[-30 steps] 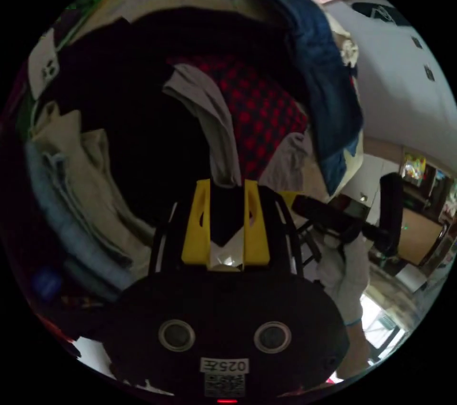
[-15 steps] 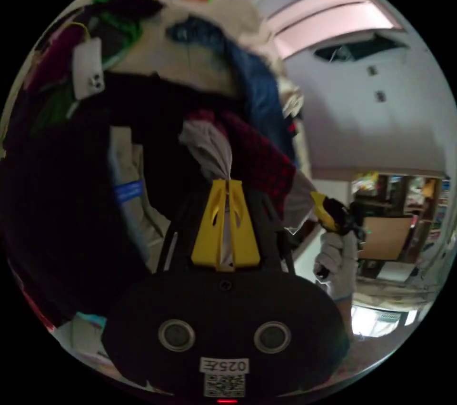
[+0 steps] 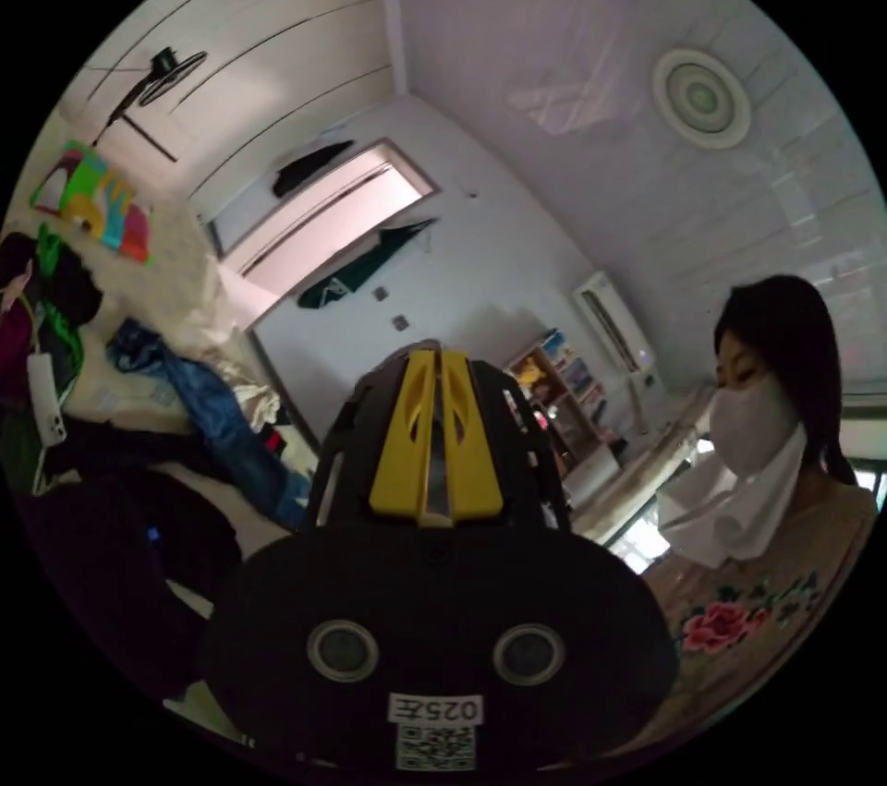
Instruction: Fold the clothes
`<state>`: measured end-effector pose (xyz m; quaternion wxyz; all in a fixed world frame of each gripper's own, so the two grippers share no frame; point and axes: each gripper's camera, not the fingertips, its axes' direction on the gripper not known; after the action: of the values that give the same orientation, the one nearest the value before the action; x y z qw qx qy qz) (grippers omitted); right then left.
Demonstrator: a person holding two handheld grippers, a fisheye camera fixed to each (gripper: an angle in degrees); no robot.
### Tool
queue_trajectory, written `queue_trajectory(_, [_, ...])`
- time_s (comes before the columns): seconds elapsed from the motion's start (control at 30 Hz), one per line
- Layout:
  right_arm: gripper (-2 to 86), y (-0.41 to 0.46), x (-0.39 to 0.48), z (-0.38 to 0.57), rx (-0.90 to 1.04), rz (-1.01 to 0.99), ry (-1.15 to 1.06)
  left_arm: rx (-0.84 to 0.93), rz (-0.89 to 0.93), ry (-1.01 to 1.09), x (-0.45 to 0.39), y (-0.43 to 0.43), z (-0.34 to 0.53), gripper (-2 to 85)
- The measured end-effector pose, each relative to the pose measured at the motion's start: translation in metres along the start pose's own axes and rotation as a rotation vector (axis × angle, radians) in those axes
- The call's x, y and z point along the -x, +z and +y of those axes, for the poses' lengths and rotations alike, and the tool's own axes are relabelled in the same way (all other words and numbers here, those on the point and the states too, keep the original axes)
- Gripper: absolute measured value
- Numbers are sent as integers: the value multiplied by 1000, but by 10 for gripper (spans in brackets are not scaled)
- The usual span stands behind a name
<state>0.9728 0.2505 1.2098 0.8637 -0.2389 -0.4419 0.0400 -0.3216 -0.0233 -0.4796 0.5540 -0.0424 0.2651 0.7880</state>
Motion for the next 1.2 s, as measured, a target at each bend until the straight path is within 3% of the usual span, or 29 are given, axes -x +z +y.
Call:
queue_trajectory(0.2, [-3, -55, 219, 83, -154, 577, -227, 205, 120, 23, -19, 60, 34, -12])
queue_trajectory(0.33, [-3, -96, 328, 159, -358, 593, -319, 555, 128, 1, -29, 145, 102, -12])
queue_trajectory(0.5, [-4, -161, 472, 256, -805, 555, -505, 1180, 381, -100, -71, 268, 288, -13])
queue_trajectory(0.6, [-3, -175, 538, 256, -963, 643, -539, 1434, 502, -172, -111, 310, 399, -13])
queue_trajectory(0.67, [1, -186, 565, 220, -929, 760, -483, 1503, 484, -218, -124, 330, 453, -13])
queue_trajectory(0.73, [10, -202, 573, 165, -835, 921, -375, 1512, 436, -251, -126, 348, 495, -12])
queue_trajectory(0.8, [41, -232, 544, 86, -679, 1120, -222, 1495, 261, -310, -104, 372, 550, -7])
queue_trajectory(0.93, [139, -297, 444, 4, -431, 1181, 87, 1460, -36, -280, -77, 389, 608, 27])
queue_trajectory(1.07, [153, -330, 371, 19, -320, 1182, 302, 1471, -70, 46, -143, 405, 643, 46])
queue_trajectory(1.2, [142, -326, 361, 82, -468, 1081, 355, 1653, 29, 496, -231, 436, 731, 47])
